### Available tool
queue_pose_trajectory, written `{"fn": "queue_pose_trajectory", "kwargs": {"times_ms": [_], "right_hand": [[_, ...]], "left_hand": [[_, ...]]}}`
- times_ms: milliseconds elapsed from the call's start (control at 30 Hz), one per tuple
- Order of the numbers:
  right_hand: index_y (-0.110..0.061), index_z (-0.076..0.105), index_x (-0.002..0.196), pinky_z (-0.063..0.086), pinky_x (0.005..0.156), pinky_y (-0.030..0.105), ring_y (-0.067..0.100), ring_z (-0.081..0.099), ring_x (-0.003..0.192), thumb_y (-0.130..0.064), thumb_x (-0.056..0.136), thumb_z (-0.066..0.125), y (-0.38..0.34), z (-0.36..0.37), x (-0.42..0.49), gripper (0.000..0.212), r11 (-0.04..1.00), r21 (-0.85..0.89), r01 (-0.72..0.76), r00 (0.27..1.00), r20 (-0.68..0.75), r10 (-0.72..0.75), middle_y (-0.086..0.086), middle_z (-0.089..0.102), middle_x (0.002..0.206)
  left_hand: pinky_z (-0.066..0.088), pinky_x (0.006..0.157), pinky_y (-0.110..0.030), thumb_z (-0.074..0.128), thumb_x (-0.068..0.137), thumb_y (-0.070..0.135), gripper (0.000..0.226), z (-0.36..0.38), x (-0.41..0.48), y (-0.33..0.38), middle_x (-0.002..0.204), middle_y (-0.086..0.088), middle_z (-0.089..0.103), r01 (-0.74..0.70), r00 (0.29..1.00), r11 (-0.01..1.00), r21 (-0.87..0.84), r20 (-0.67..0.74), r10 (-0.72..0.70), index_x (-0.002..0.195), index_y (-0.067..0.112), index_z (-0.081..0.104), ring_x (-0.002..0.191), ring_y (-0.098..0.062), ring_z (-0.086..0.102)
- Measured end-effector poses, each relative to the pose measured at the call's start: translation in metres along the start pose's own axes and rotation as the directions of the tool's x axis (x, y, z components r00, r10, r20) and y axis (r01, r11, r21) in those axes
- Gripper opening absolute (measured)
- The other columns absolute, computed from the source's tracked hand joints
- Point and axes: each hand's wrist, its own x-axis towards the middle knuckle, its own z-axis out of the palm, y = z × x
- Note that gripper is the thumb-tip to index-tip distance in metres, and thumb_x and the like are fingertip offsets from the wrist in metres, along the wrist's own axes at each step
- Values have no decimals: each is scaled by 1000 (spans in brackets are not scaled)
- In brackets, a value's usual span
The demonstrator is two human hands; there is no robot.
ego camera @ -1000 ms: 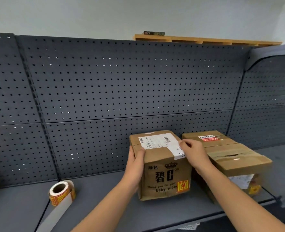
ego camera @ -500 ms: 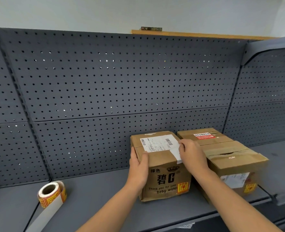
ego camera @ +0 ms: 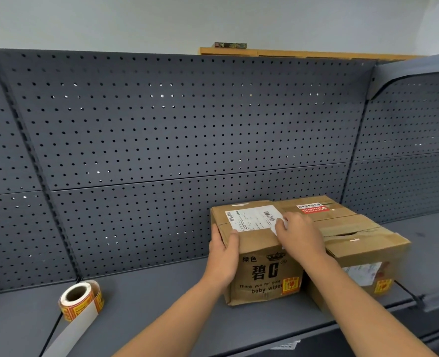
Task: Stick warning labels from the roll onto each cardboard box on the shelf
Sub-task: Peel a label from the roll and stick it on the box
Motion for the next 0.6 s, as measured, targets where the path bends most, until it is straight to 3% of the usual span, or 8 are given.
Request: {"fn": "queue_pose_trajectory", "kwargs": {"times_ms": [133, 200, 300, 367, 433, 467, 567, 600], "right_hand": [[-11, 67, 113, 48, 77, 34, 20, 53, 102, -35, 105, 44, -4, -1, -6, 35, 1000, -23, -2, 1000, -4, 2, 4, 67, 108], [-11, 66, 116, 46, 79, 34, 20, 52, 105, -35, 106, 43, -5, 0, -7, 35, 1000, -14, 4, 1000, 5, -4, 4, 67, 110], [-11, 65, 117, 44, 78, 33, 20, 50, 103, -33, 106, 43, -6, -4, -7, 34, 1000, -3, 5, 1000, 30, -5, 4, 66, 111], [-11, 65, 122, 46, 82, 35, 21, 52, 109, -33, 105, 43, -8, -8, -8, 35, 1000, -22, 18, 999, 46, -17, 4, 66, 116], [-13, 64, 129, 48, 90, 36, 23, 51, 121, -32, 104, 45, -11, -15, -10, 36, 998, -47, 50, 998, 50, -47, 3, 64, 127], [-15, 63, 133, 47, 95, 36, 22, 48, 126, -32, 103, 47, -14, -19, -11, 38, 996, -45, 76, 996, 50, -73, 1, 62, 132], [-20, 60, 139, 45, 101, 35, 17, 44, 132, -35, 102, 49, -29, -31, -20, 41, 980, -7, 199, 978, 67, -198, -5, 59, 138], [-22, 59, 139, 45, 100, 33, 14, 44, 132, -36, 103, 49, -34, -33, -25, 40, 971, 6, 239, 968, 76, -239, -8, 59, 138]], "left_hand": [[39, 119, -49, 43, 82, 78, 86, 4, 0, 1, 154, 12, 45, -4, 1000, 1000, 13, -4, 4, 158, 51, 15, 137, -15, 48], [42, 117, -49, 44, 82, 78, 84, 0, -1, 2, 150, 11, 49, -1, 1000, 999, 39, -9, 2, 157, 49, 20, 133, -15, 51], [47, 112, -46, 47, 89, 73, 58, -10, -6, 7, 141, 9, 55, 6, 1000, 992, 123, -4, -5, 139, 45, 41, 126, -14, 56], [49, 108, -43, 44, 93, 70, 50, -18, -11, 15, 143, 11, 54, -64, 998, 964, 257, 3, 66, 136, 45, 42, 125, -12, 57], [48, 97, -37, 39, 100, 64, 52, -31, -19, 26, 138, 15, 50, -169, 983, 860, 482, 20, 181, 144, 37, 42, 121, -13, 57], [48, 90, -36, 37, 103, 59, 47, -38, -24, 33, 131, 13, 52, -220, 965, 760, 611, 22, 262, 140, 31, 48, 114, -15, 59], [50, 87, -36, 34, 105, 54, 43, -60, -40, 54, 105, 12, 67, -356, 827, 381, 853, 97, 554, 110, 26, 67, 91, -15, 65], [49, 87, -35, 35, 104, 54, 43, -66, -42, 57, 98, 12, 68, -377, 786, 316, 870, 121, 606, 105, 26, 68, 88, -14, 65]]}}
